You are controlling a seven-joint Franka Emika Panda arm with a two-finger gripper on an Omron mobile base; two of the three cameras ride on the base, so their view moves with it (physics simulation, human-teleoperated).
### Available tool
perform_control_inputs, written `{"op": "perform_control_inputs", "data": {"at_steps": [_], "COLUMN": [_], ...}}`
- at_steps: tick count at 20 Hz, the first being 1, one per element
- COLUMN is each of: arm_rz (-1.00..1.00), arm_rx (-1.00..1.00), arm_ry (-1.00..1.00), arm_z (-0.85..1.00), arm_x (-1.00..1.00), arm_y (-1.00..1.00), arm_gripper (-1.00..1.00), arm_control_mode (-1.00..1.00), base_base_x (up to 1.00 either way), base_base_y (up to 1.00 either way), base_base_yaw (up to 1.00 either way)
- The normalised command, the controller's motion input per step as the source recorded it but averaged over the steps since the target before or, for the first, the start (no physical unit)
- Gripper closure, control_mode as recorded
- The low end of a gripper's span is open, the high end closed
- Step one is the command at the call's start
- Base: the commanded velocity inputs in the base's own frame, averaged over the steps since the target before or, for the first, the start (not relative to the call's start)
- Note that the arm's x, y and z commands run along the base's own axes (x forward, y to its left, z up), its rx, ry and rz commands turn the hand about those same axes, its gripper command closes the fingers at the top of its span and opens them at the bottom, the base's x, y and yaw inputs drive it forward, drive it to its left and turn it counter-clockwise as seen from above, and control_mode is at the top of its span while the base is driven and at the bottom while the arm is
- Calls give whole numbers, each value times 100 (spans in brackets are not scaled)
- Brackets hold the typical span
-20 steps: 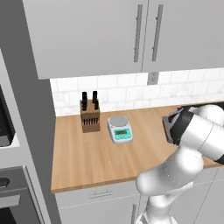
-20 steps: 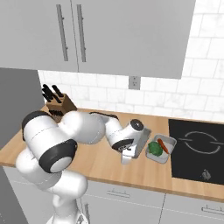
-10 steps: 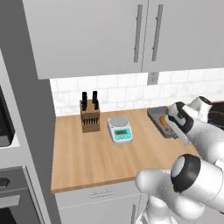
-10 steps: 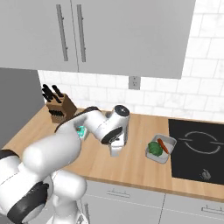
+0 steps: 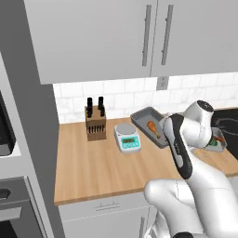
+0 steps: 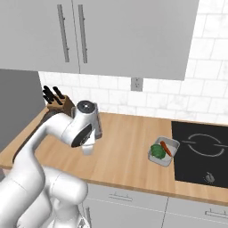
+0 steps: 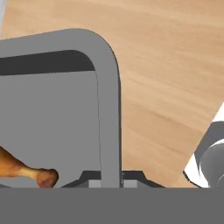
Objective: Take the meat container that has the chicken drumstick and place it on the second highest rack of the freezer. Then take the vegetable container that has the carrot and broccoli and place it on the highest rack of the freezer.
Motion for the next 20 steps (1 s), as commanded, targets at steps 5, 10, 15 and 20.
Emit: {"op": "perform_control_inputs", "data": {"at_steps": [5, 10, 15, 20], "arm_rz": [1, -1, 0, 0], "arm_rx": [0, 0, 0, 0], "arm_ry": [-16, -12, 0, 0], "arm_z": [33, 14, 0, 0], "arm_x": [-47, -41, 0, 0], "arm_y": [18, 5, 0, 0], "arm_gripper": [100, 100, 100, 100], "arm_control_mode": [-100, -100, 100, 100], "base_base_x": [0, 0, -88, -96], "base_base_y": [0, 0, 31, 85], "base_base_yaw": [0, 0, 1, 1]}}
